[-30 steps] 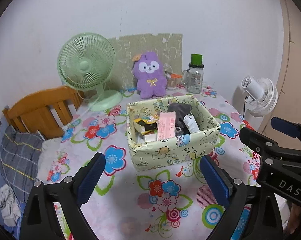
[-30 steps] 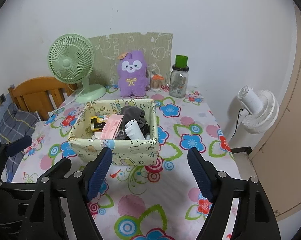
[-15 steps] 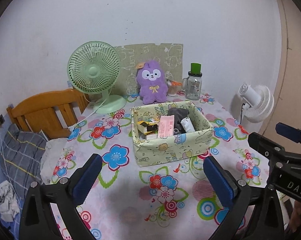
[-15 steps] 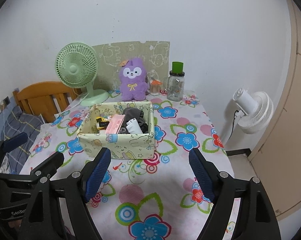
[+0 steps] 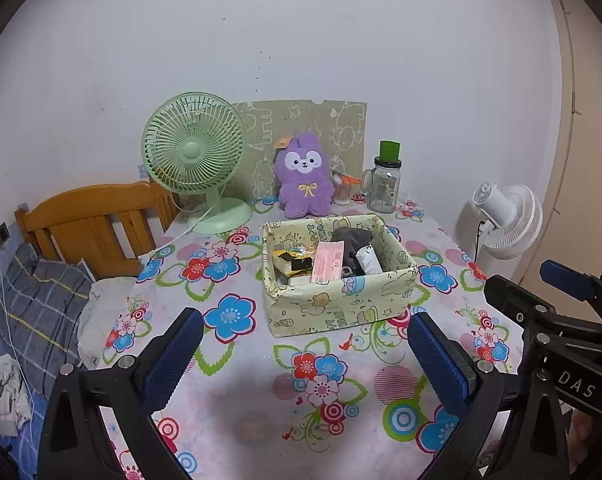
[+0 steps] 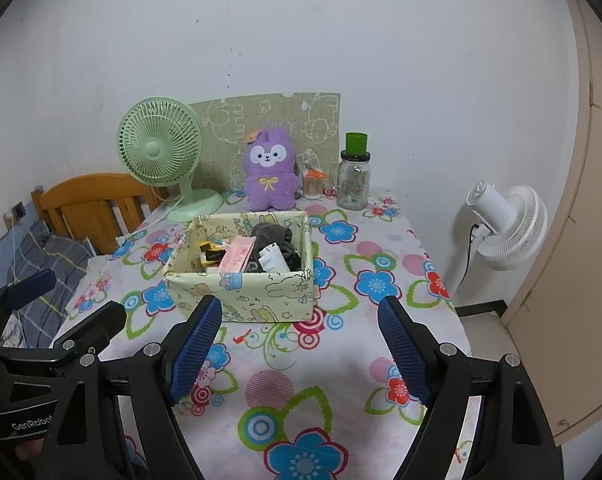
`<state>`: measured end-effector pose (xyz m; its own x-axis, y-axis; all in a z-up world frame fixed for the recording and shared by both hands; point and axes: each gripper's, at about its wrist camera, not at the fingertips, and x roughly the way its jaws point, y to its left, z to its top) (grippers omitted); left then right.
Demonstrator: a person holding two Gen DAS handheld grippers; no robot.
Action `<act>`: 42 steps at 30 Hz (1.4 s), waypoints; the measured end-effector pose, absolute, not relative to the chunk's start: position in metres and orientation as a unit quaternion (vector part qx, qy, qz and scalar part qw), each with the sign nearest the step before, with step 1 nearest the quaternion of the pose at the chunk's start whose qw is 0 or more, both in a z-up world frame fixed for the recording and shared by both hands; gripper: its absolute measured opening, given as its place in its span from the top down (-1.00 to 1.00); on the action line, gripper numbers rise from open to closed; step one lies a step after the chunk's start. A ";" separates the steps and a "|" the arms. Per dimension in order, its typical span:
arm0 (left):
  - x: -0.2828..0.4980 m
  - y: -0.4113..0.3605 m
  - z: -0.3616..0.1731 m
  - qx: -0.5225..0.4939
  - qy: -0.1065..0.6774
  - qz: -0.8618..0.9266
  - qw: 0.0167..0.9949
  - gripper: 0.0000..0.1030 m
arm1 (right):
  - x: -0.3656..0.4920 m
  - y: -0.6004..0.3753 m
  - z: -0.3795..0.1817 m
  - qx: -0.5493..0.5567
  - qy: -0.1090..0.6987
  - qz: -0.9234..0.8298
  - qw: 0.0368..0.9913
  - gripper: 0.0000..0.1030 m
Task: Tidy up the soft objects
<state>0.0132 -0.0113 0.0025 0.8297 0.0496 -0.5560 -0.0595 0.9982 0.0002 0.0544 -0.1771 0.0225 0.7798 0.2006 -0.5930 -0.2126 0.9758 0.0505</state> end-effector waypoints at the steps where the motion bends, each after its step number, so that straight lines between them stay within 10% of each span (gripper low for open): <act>1: 0.013 -0.011 0.003 -0.009 0.289 0.028 0.957 -1.00 | 0.054 -0.177 0.023 -0.009 0.312 0.109 0.944 -0.61; 42: 0.009 -0.009 0.007 -0.025 0.289 0.021 0.957 -1.00 | 0.047 -0.173 0.030 -0.005 0.303 0.099 0.948 -0.60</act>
